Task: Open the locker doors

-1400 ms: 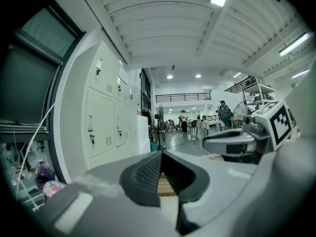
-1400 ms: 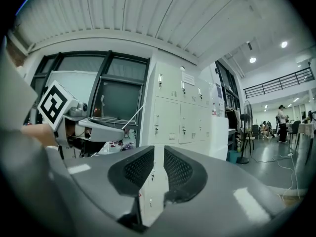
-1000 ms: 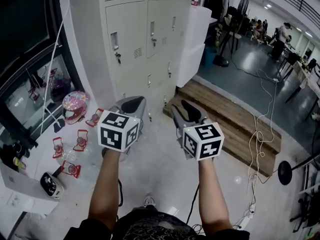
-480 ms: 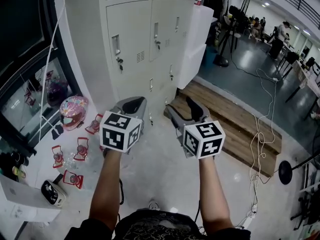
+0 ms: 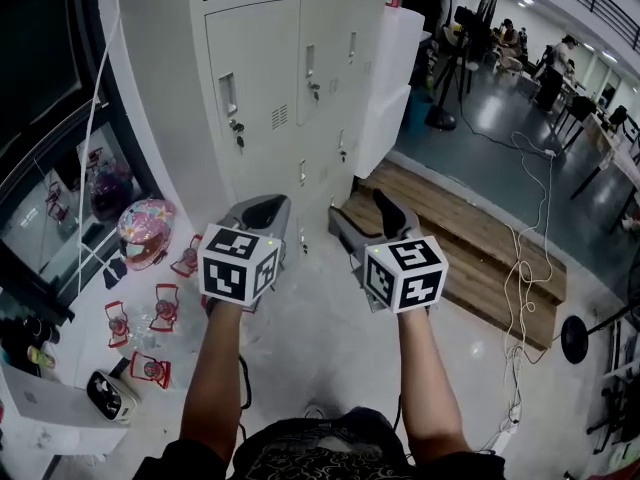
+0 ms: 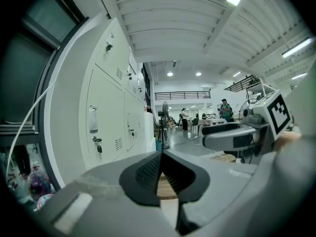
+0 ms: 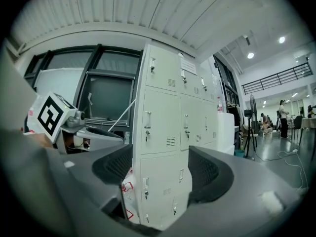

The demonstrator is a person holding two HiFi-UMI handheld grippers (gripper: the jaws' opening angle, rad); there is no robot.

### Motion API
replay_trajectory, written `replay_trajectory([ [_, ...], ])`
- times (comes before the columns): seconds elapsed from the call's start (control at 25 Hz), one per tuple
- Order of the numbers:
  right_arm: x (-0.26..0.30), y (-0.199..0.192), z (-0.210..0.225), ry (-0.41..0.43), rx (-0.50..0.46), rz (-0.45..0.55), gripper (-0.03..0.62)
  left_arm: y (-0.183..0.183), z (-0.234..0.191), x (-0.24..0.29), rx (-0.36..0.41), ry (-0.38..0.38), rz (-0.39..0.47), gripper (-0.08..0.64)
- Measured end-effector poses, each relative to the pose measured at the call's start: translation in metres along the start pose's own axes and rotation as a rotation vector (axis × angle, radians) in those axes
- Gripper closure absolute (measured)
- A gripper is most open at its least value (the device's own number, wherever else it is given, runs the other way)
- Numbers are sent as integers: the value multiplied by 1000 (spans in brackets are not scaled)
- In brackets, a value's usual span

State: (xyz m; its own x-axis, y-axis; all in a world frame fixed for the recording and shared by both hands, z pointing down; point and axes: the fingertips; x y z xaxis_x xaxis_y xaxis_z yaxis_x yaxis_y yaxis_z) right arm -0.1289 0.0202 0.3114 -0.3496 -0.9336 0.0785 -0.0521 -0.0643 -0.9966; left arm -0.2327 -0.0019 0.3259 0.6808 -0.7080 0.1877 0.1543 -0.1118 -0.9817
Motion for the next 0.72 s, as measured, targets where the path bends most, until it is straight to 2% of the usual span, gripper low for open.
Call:
replay_trajectory([
  [0.44,36,0,29,-10,-2,10,250,0,-19,36,8,3,1,560],
  [0.72,62,-5,57,17,-10,24,250,-3,-32,69,11,36,-3,560],
])
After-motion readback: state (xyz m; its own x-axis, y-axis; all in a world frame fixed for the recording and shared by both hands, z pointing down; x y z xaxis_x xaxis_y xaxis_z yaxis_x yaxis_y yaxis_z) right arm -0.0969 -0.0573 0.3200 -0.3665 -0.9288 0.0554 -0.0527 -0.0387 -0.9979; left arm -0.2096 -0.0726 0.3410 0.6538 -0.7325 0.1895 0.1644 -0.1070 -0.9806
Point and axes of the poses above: the fingertips, and each gripper's own axes: x forward along the fingers, z to its right, y out of its top, and after that the axes turned 4 degrees about -y, right-handed
